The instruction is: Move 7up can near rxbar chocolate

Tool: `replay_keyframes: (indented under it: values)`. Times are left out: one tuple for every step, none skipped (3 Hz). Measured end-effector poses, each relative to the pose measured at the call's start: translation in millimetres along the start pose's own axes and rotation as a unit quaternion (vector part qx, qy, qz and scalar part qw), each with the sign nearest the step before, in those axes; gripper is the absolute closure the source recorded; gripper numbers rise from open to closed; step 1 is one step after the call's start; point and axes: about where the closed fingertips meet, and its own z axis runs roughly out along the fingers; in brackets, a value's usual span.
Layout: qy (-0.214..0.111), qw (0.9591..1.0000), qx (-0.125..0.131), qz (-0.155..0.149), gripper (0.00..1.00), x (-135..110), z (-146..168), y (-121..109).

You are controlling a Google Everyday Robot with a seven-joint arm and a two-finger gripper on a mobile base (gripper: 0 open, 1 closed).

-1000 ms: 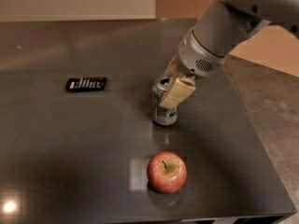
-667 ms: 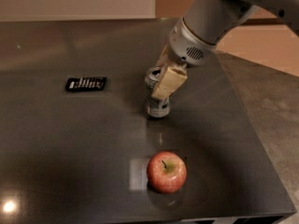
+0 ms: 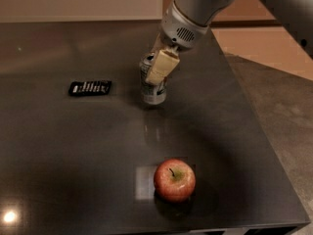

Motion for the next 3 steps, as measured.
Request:
replay_keyframes:
  values:
    - [0.001, 1.0, 0.004, 0.004, 1.0, -8.6, 8.7, -22.8]
    - [0.009, 0.9999, 0.008, 0.009, 1.0, -15.2, 20.8, -46.7]
    - [0.012, 0.9999, 0.008, 0.006, 1.0, -24.4, 31.3, -61.3]
